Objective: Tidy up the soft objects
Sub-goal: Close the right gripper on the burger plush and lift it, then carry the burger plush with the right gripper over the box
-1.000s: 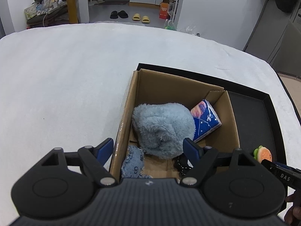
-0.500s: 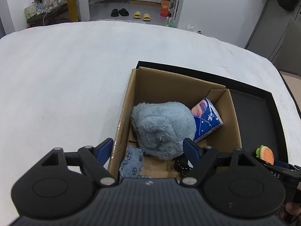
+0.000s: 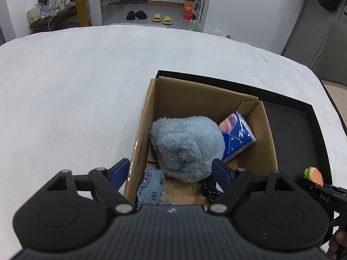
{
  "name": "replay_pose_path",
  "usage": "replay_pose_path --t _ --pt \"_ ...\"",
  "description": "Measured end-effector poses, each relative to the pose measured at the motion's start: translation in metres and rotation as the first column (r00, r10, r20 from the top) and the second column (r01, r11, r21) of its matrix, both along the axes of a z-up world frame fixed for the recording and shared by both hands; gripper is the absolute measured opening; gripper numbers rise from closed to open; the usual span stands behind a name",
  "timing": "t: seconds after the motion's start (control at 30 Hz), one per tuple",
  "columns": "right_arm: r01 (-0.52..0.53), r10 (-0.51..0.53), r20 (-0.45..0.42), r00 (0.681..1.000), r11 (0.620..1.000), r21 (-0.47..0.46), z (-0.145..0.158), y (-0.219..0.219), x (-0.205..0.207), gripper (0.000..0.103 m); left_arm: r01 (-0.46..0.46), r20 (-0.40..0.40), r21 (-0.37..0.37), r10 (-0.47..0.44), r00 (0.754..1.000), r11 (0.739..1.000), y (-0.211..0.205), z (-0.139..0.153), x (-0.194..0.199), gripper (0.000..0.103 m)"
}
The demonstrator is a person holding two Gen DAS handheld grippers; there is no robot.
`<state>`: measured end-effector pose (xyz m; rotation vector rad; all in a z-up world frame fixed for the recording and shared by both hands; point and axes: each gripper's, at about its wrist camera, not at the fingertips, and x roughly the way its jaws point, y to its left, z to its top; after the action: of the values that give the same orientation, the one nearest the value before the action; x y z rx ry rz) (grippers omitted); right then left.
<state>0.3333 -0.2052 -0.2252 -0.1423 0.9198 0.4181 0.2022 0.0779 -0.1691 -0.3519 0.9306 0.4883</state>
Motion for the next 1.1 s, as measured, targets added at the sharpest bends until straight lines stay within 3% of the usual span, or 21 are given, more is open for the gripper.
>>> replay_pose_path --t 0.37,1.1 --pt "0.026 -0.026 -0.006 1.000 0.999 0.025 0.021 0.002 -0.015 0.042 0.024 0.018 -0.031 -0.024 1.000 0.999 0.003 0.004 -0.008 0.081" --pt "-0.058 0.056 0.040 0.998 0.997 0.047 0.064 0.043 -0.052 0.042 0.052 0.072 -0.028 -0.050 0.996 0.998 0.013 0.012 -0.030 0.080"
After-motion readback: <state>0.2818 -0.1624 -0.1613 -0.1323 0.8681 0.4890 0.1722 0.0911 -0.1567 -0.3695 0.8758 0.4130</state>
